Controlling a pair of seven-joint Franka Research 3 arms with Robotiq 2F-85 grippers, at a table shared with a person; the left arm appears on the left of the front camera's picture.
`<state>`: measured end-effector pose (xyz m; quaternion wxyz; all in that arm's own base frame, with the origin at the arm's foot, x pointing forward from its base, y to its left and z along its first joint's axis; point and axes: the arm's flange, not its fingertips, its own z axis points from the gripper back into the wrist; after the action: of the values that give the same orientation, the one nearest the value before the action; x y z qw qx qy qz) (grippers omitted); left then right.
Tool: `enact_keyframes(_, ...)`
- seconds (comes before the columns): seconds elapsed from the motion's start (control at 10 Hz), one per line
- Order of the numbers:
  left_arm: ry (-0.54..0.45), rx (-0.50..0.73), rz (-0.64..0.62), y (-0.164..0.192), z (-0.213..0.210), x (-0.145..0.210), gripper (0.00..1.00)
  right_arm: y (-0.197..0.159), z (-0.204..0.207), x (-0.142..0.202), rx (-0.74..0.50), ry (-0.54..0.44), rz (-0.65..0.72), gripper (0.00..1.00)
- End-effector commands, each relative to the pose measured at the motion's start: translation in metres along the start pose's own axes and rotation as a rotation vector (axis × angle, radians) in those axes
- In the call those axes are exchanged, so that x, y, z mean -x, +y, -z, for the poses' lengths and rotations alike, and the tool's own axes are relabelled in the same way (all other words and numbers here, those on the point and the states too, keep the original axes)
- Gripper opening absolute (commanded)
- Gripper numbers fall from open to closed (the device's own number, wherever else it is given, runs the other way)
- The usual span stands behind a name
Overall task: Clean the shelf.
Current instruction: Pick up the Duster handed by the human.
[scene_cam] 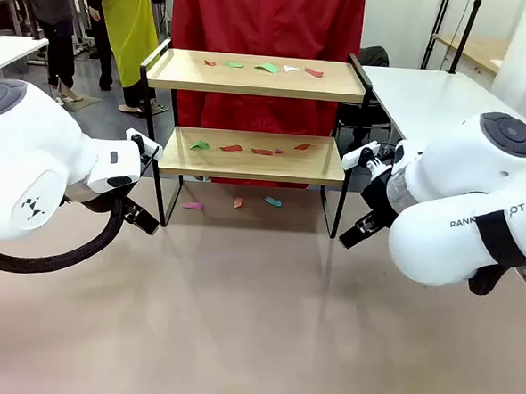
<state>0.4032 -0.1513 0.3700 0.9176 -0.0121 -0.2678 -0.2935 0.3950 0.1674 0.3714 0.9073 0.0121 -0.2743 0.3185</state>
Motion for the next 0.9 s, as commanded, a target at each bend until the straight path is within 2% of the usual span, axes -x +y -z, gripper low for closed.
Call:
enact_keyframes(0.0, 0.0, 0.0, 0.0, 0.0, -0.0001, -0.0001, 1.0, 0.0, 0.0, 0.0, 0.0, 0.0, 0.0, 1.0)
enact_keyframes(0.8, 0.0, 0.0, 0.0, -0.0001, 0.0, 0.0, 1.0, 0.0001, 0.0, 0.0, 0.0, 0.0, -0.001, 1.0)
